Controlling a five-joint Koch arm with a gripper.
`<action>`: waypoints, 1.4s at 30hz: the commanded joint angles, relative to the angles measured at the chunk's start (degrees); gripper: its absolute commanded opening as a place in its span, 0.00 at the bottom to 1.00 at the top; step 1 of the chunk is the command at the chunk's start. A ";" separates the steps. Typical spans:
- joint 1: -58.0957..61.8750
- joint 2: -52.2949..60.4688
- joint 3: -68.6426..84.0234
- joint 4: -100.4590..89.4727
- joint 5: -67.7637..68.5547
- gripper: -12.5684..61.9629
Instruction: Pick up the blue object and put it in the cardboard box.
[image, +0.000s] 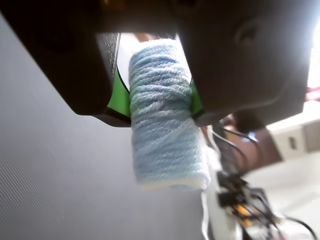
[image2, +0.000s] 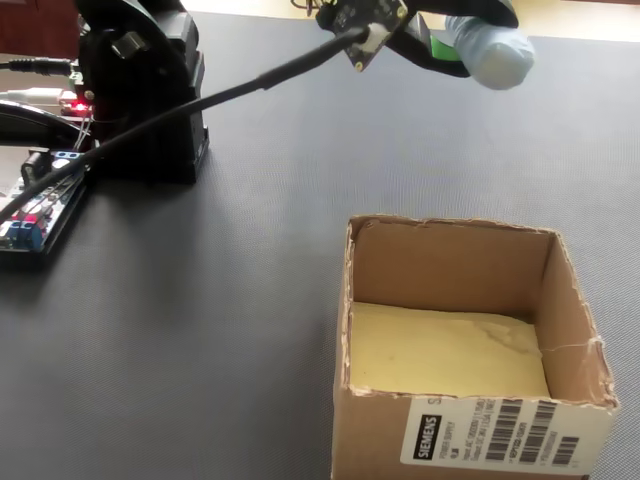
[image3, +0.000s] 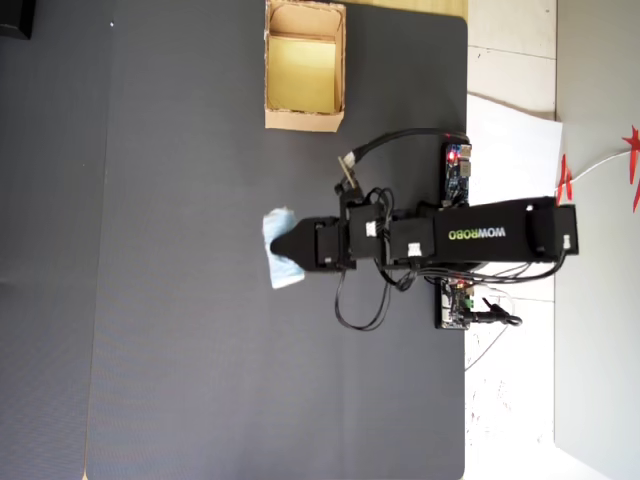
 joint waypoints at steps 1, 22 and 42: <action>3.08 2.02 -2.20 -7.38 -0.70 0.25; 38.94 -14.59 -17.14 -8.88 -7.56 0.25; 45.09 -15.38 -16.08 -4.13 -2.29 0.58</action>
